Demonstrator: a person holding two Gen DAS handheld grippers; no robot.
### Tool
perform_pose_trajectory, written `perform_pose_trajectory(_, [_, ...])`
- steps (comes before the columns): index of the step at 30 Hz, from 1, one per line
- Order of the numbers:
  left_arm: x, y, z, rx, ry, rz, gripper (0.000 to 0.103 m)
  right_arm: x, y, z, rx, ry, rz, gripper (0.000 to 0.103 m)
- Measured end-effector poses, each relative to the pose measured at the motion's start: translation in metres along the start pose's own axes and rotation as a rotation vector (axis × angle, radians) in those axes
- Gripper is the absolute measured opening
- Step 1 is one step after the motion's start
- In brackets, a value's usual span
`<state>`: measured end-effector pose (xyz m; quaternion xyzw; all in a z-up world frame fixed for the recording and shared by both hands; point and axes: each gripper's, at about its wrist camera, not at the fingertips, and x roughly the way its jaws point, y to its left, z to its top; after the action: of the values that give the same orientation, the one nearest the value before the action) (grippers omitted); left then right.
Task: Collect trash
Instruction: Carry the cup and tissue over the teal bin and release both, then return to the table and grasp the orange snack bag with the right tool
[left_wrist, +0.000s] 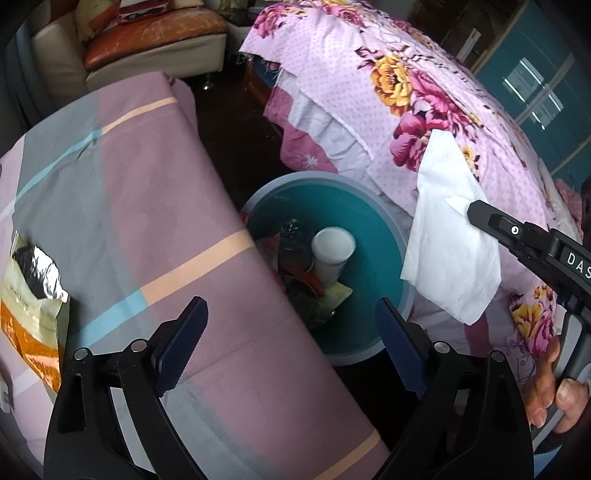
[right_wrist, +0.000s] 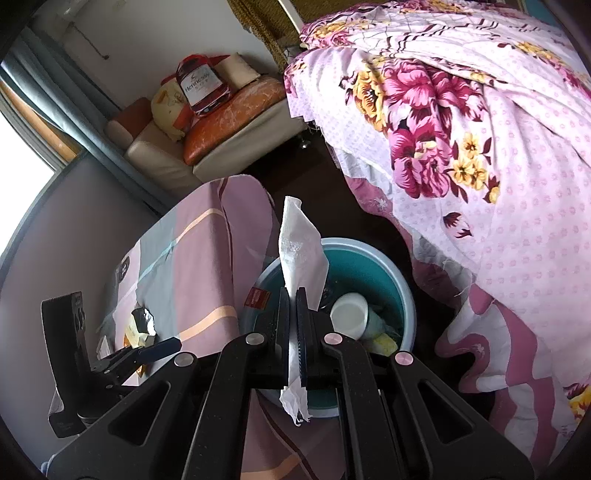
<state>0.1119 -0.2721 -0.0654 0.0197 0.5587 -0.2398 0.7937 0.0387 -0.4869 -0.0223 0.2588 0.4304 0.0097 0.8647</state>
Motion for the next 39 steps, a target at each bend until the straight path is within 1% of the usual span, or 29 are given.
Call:
perform_pose_trajectory(6, [-0.003, 0.01, -0.005, -0.019, 0.002, -0.002, 0.092, 0.01, 0.007, 0.0, -0.004, 0.025, -0.014, 0.004])
perform_pose_trajectory(8, [-0.004, 0.014, -0.007, -0.026, 0.003, -0.005, 0.092, 0.013, 0.008, 0.0, -0.003, 0.032, -0.021, 0.007])
perform_pose_trajectory(16, [-0.007, 0.03, -0.009, -0.062, 0.003, -0.019, 0.092, 0.026, 0.017, -0.001, -0.004, 0.062, -0.044, 0.008])
perform_pose_trajectory(18, [-0.007, 0.033, -0.01, -0.068, 0.003, -0.023, 0.092, 0.029, 0.018, -0.001, 0.0, 0.068, -0.052, 0.016])
perform_pose_trajectory(20, [-0.008, 0.037, -0.011, -0.074, 0.004, -0.026, 0.092, 0.03, 0.021, -0.002, -0.001, 0.067, -0.064, 0.043])
perform_pose_trajectory(22, [-0.008, 0.041, -0.013, -0.083, 0.004, -0.029, 0.092, 0.031, 0.024, -0.003, -0.009, 0.066, -0.075, 0.044])
perform_pose_trajectory(24, [-0.008, 0.045, -0.014, -0.093, 0.007, -0.034, 0.092, 0.033, 0.027, -0.004, -0.007, 0.07, -0.079, 0.049])
perform_pose_trajectory(27, [-0.01, 0.052, -0.016, -0.109, 0.007, -0.039, 0.092, 0.035, 0.031, -0.004, -0.012, 0.077, -0.088, 0.062])
perform_pose_trajectory(28, [-0.011, 0.055, -0.017, -0.113, 0.005, -0.039, 0.092, 0.035, 0.033, -0.004, -0.01, 0.08, -0.089, 0.068])
perform_pose_trajectory(30, [-0.015, 0.063, -0.02, -0.128, -0.001, -0.038, 0.092, 0.037, 0.037, -0.004, -0.011, 0.089, -0.093, 0.069])
perform_pose_trajectory(32, [-0.019, 0.072, -0.024, -0.15, -0.007, -0.038, 0.092, 0.04, 0.043, -0.005, -0.005, 0.107, -0.089, 0.074])
perform_pose_trajectory(36, [-0.029, 0.098, -0.033, -0.219, -0.022, -0.04, 0.092, 0.043, 0.056, -0.007, -0.025, 0.123, -0.085, 0.074])
perform_pose_trajectory(39, [-0.038, 0.117, -0.04, -0.264, -0.03, -0.027, 0.092, 0.047, 0.072, -0.012, -0.052, 0.134, -0.079, 0.074])
